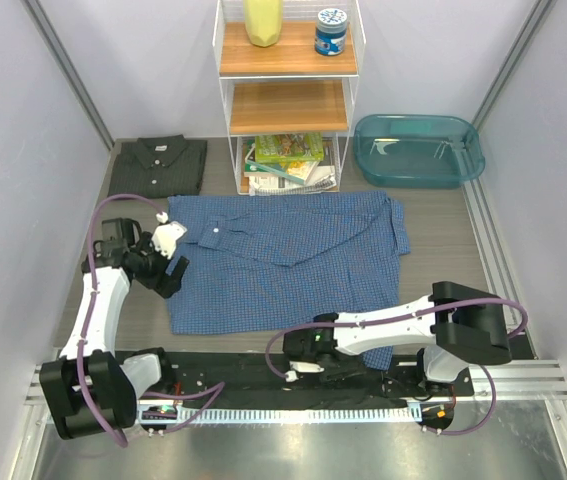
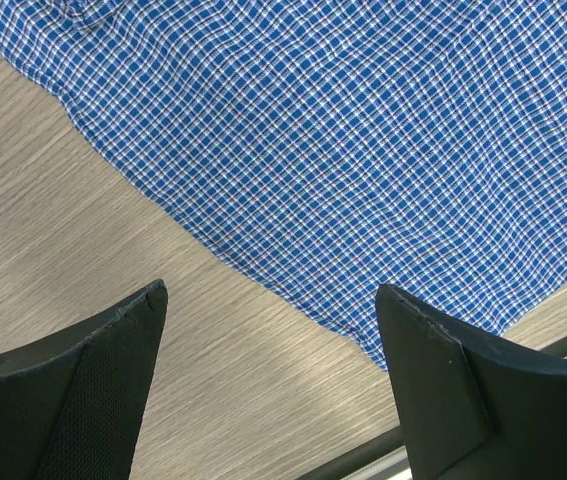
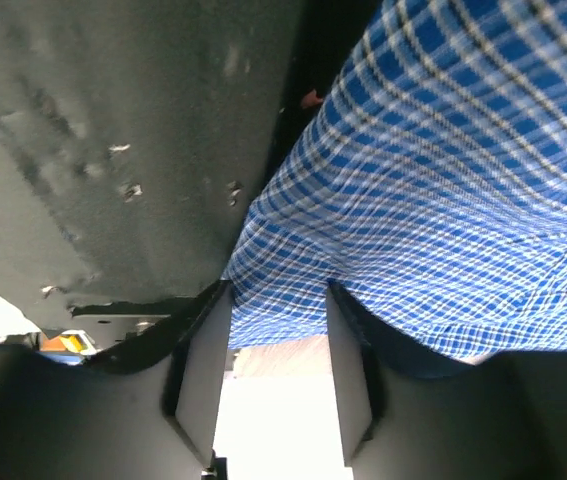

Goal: Fold and stack the long sleeve shirts
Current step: Fold the shirt

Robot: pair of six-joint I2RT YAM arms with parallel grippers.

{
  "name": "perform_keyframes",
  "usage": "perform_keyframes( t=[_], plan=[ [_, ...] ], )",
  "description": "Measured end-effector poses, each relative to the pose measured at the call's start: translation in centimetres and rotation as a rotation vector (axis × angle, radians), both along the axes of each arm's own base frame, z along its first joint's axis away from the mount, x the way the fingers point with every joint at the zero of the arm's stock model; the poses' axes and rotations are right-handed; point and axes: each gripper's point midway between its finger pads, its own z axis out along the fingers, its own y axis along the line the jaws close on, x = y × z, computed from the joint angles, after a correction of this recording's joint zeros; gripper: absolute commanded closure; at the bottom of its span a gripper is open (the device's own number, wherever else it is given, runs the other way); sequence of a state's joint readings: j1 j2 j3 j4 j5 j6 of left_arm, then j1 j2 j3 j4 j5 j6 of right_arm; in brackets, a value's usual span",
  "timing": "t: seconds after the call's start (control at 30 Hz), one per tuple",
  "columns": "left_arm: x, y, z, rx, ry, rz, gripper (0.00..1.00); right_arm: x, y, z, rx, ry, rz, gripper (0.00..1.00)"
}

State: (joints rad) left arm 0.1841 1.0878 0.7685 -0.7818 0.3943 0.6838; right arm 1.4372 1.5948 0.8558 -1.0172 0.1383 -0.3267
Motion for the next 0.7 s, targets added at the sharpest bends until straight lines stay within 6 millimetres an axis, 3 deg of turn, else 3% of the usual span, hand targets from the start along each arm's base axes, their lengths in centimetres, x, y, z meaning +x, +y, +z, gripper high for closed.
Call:
perform_keyframes(
  t=[0.03, 0.1, 0.23, 0.33, 0.47, 0.57, 0.7],
  plan=[
    [0.0, 0.0, 0.0, -0.003, 0.000, 0.000, 0.16, 0.1, 0.0, -0.1, -0.004, -0.005, -0.002, 0.82],
    [0.0, -0.1, -0.1, -0.012, 0.001, -0.003, 0.19, 0.5, -0.3, -0.5, -0.021, -0.031, -0.001, 0.99],
    [-0.3, -0.7, -0.1, -0.038, 0.013, -0.045, 0.25, 1.1, -1.3, -1.1, -0.061, -0.073, -0.005, 0.99],
    [-1.2, -1.4, -0.1, -0.055, 0.025, -0.137, 0.31, 1.3, -1.0, -0.6, -0.027, -0.085, -0.005, 0.99],
    [-4.3, -2.7, -0.2, -0.079, 0.092, -0.331, 0.37, 1.7, 0.4, 1.5, 0.110, -0.095, -0.026, 0.99],
    [-7.0, -3.1, -0.6, -0.079, 0.159, -0.462, 0.37, 2.5, 0.9, 2.5, 0.180, -0.104, -0.053, 0.99],
    [-8.5, -3.1, -0.4, -0.050, 0.152, -0.574, 0.37, 4.1, 0.5, 2.7, 0.194, -0.107, -0.096, 0.99]
  ],
)
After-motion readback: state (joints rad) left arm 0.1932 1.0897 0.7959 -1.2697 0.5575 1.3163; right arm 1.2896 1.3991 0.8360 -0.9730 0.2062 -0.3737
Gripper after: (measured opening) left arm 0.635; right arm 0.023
